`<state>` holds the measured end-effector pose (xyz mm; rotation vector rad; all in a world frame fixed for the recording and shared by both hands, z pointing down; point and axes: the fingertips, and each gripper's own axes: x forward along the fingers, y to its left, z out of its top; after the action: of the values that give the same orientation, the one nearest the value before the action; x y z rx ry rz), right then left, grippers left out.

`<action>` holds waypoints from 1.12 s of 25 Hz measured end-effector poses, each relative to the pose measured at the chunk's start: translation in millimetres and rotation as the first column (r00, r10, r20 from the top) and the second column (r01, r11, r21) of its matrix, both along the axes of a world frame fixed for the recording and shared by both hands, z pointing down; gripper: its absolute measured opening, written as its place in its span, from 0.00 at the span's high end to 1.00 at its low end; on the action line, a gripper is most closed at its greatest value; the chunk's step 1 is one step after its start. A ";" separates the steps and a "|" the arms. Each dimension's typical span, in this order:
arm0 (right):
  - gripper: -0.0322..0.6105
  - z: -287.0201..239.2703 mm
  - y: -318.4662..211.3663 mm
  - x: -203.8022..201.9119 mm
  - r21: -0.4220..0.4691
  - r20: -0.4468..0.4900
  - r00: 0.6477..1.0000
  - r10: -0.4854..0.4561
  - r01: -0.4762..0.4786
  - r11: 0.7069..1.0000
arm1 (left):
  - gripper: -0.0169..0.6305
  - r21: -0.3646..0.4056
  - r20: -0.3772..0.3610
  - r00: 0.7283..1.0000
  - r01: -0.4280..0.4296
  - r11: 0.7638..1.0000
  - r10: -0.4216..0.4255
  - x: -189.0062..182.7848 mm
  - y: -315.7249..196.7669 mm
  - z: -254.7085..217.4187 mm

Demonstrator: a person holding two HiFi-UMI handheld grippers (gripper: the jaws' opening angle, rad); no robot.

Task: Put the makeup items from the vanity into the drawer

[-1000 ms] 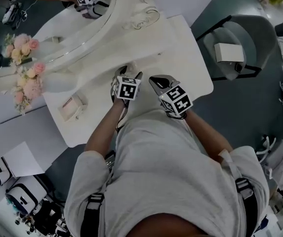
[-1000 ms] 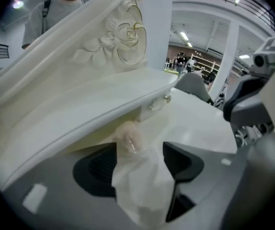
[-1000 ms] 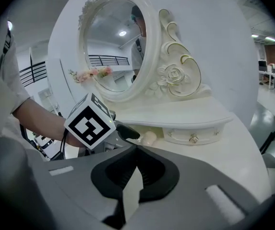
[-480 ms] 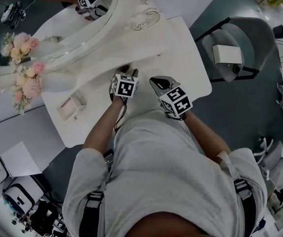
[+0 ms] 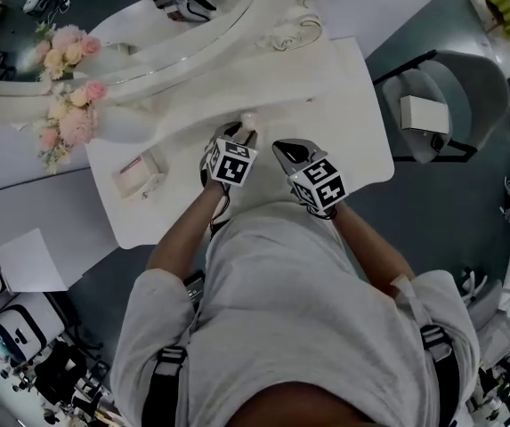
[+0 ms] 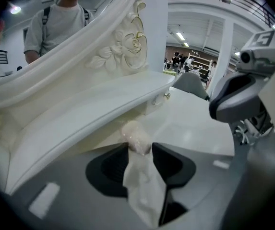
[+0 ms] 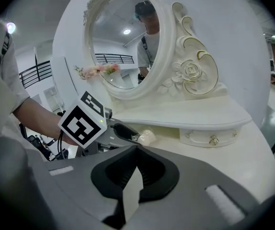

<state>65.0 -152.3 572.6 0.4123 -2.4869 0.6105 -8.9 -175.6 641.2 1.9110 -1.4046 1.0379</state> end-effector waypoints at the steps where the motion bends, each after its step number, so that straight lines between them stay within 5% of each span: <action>1: 0.95 -0.2 3.4 -3.8 -0.001 0.001 1.000 -0.011 0.011 1.000 | 0.73 -0.001 0.004 1.000 0.002 1.000 -0.002 -3.2 5.6 -0.8; 28: 0.95 -20.9 103.7 -146.5 0.014 0.036 0.944 -0.327 0.327 0.945 | 0.73 0.079 0.094 0.976 0.189 0.979 -0.197 -141.1 132.6 -56.9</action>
<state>-81.5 -48.6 551.7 -0.0145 -2.5162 0.4747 -150.1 -43.1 584.4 1.7489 -1.6678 1.0154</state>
